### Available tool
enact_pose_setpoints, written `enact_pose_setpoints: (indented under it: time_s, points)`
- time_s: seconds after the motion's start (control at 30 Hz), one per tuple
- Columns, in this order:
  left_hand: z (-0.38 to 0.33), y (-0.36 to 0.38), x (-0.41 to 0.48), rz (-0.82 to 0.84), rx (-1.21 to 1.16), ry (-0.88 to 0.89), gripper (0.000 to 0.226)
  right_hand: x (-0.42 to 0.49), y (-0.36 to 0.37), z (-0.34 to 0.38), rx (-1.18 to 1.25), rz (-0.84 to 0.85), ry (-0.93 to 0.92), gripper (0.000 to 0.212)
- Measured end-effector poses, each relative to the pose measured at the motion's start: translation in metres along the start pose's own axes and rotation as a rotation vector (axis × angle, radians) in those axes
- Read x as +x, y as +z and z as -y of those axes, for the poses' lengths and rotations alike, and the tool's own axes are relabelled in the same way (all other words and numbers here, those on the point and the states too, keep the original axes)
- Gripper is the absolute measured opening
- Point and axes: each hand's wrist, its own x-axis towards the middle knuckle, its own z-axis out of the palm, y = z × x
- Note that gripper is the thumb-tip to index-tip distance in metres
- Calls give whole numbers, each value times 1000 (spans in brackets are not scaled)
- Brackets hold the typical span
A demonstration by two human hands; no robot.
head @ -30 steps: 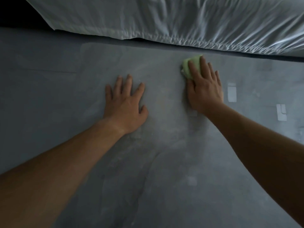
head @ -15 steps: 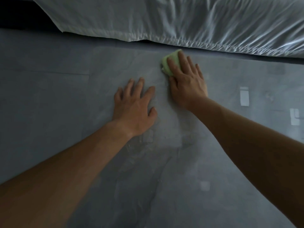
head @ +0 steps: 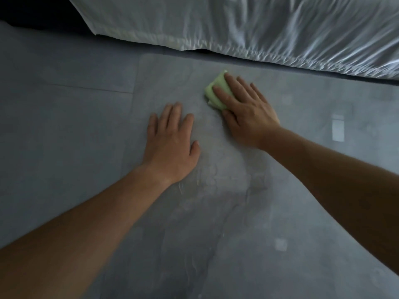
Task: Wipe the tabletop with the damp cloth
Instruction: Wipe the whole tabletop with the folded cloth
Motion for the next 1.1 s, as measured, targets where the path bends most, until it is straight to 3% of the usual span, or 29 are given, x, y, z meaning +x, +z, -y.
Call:
enact_pose_setpoints:
  time_s: [0.2,0.37,0.43,0.57,0.77,0.9,0.97,1.1]
  points:
    - [4,2,0,-12,-32,12,62,36,-3,8,66,-62,267,57]
    - [10,-2,-4,3,-99,32,61,8,4,22,-18,31,-106,57]
    - [14,-2,-9,-11,-81,16,59,12,0,8,-16,20,-74,57]
    - [14,2,-27,-44,-27,-30,58,27,0,11,37,-43,157,56]
    - [10,8,-56,-35,-56,-9,60,-48,15,33,-19,4,-104,54]
    - [14,10,-64,-14,-54,24,63,-58,10,11,48,-50,268,56]
    - [15,10,-63,-23,-67,27,62,-62,14,29,78,-82,352,56]
    - [15,11,-73,-31,-71,48,59,-109,28,69,12,4,72,57]
